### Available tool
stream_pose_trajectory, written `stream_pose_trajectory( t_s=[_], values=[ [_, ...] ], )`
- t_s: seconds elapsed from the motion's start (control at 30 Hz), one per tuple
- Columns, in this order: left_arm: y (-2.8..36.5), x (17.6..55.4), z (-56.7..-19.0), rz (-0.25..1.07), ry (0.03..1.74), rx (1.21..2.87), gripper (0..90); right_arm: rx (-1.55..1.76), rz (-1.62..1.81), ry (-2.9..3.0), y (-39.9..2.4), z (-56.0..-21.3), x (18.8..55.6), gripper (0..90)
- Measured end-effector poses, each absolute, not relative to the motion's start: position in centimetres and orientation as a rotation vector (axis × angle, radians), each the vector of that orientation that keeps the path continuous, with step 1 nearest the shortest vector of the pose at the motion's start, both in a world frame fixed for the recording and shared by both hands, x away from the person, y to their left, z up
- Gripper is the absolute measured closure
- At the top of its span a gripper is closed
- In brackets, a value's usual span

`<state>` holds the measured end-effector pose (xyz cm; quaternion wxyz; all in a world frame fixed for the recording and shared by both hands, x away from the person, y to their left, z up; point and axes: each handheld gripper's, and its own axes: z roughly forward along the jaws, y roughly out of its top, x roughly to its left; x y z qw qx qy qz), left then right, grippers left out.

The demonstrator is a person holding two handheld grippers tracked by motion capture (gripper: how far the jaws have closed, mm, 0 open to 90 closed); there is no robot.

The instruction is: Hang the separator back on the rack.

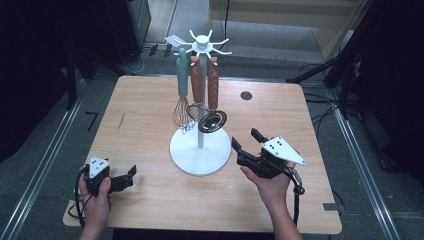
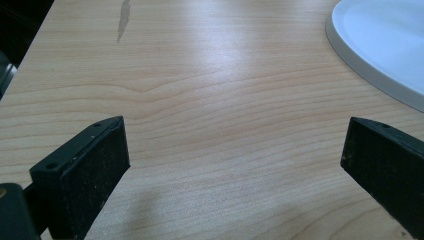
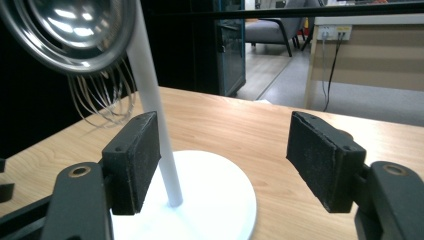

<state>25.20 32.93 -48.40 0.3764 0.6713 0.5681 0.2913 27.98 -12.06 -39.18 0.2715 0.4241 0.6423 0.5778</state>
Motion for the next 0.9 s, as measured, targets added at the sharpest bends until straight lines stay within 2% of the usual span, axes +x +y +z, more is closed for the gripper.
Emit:
stream_pose_trajectory(
  t_s=[0.9],
  values=[
    [32.9, 25.2, -48.4, 0.746, 1.442, 1.726, 0.0, 1.279, 1.459, 1.736, -16.2, -44.3, 27.9, 27.9]
  ],
)
